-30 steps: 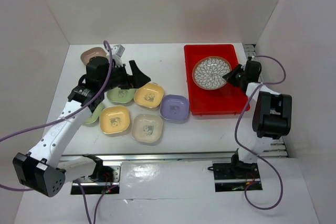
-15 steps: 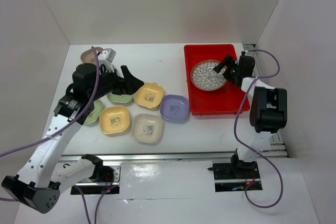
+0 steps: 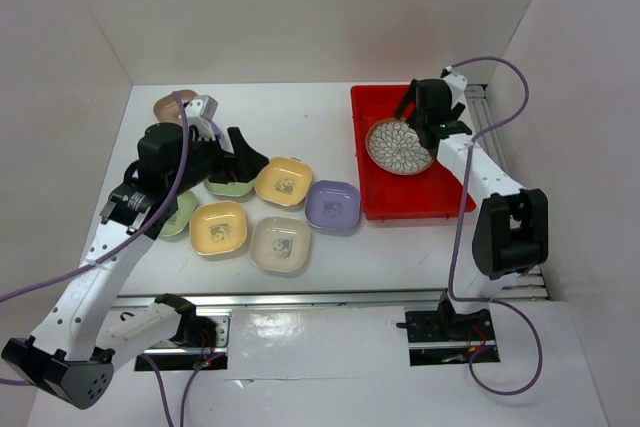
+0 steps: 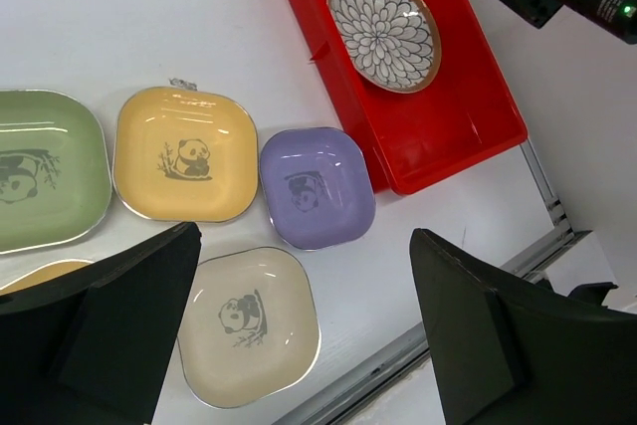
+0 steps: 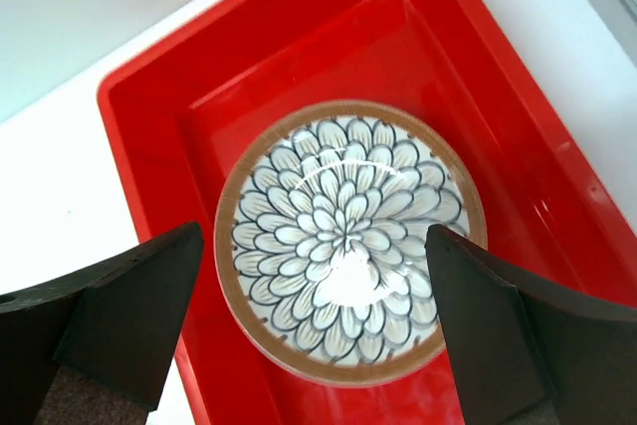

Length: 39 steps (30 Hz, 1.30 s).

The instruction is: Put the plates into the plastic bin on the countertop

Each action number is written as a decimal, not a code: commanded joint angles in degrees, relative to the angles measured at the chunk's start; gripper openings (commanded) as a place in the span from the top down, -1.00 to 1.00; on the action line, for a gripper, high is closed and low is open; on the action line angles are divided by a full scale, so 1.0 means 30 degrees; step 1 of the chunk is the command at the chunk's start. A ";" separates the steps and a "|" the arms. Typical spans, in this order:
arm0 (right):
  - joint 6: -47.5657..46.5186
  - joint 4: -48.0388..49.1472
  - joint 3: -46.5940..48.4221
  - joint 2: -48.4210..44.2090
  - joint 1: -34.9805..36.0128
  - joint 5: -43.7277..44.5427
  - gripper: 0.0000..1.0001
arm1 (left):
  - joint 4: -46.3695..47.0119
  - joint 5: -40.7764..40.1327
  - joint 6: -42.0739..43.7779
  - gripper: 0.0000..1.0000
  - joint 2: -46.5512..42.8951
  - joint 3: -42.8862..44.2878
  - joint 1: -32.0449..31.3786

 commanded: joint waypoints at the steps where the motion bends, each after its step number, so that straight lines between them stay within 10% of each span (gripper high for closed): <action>1: -0.0529 -0.1586 0.0100 -0.0583 0.1391 0.2964 -1.00 | 0.0127 -0.0371 0.0356 -1.00 -0.0374 0.0060 0.0095; 4: -0.3774 0.2627 -0.1686 -0.1318 0.2624 -0.6365 -1.00 | -0.0368 -0.0984 0.0180 -1.00 -0.0374 0.0060 0.0095; 8: -0.7732 0.1036 0.1317 0.1105 0.4409 -1.0771 -0.96 | -0.1890 -0.2914 -0.0521 -1.00 -0.0374 0.0499 0.0095; 21: -1.2046 -0.3540 1.1342 1.1128 0.8017 -1.2771 -0.61 | -0.5468 -0.8396 -0.1519 -1.00 -0.1400 0.1261 0.0798; 39: -1.2544 -0.2840 1.3369 1.4647 0.8105 -1.2011 0.05 | -0.5293 -0.8222 -0.0406 -1.00 -0.1781 0.0529 0.1149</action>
